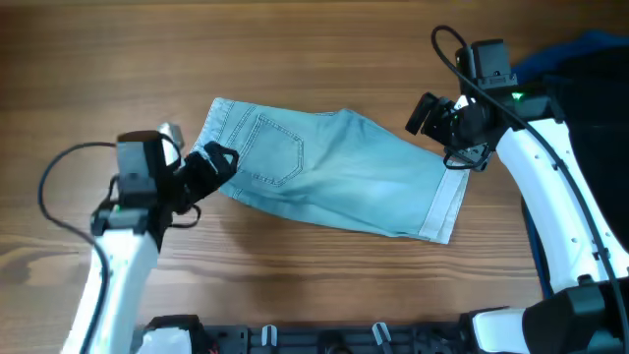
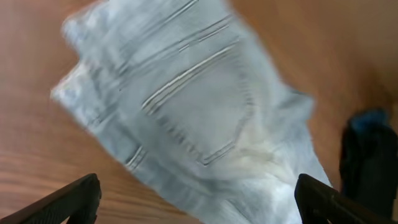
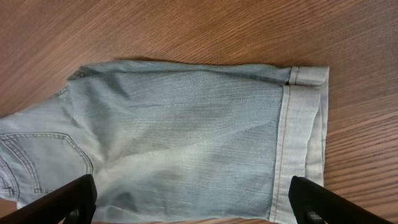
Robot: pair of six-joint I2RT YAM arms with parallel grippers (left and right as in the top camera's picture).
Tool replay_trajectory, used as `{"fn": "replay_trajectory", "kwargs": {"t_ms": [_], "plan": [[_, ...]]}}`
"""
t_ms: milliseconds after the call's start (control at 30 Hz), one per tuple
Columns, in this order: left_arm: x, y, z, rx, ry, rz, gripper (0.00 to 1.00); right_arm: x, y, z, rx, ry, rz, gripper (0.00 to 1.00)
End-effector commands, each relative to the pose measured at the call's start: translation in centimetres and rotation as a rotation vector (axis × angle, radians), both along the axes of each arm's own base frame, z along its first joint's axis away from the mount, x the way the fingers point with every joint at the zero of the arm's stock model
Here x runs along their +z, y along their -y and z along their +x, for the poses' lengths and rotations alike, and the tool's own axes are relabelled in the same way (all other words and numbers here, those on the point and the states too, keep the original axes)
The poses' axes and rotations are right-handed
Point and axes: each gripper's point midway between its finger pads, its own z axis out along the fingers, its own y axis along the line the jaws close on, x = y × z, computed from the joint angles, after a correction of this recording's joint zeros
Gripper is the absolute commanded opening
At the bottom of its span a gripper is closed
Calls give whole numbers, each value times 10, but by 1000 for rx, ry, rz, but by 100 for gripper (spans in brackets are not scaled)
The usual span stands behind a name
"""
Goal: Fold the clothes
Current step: 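Move the left gripper to the jeans' left waistband edge and grasp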
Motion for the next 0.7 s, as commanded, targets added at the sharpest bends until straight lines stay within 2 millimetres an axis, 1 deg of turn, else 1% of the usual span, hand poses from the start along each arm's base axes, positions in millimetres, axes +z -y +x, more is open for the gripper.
{"fn": "replay_trajectory", "kwargs": {"t_ms": [0, 100, 167, 267, 333, 467, 667], "plan": [[-45, -2, 0, 166, -233, -118, 100, -5, -1, -3, 4, -21, 5, 100], [-75, -2, -4, 195, -347, -128, 100, -5, -1, -3, 4, -20, 5, 100], [-87, -2, -7, 198, -391, -125, 100, -5, -1, -3, 4, -21, 4, 100], [-100, -6, -8, 212, -422, -102, 100, -5, -1, -3, 4, -21, 5, 100], [-106, -6, -4, 213, -421, -100, 100, -5, -1, -3, 4, -21, 5, 100], [-110, -7, 10, 212, -379, -102, 100, -5, -1, -3, 4, -21, 5, 100], [-129, -13, 11, 238, -412, -78, 100, -5, -1, -3, 4, -21, 5, 100]]}}
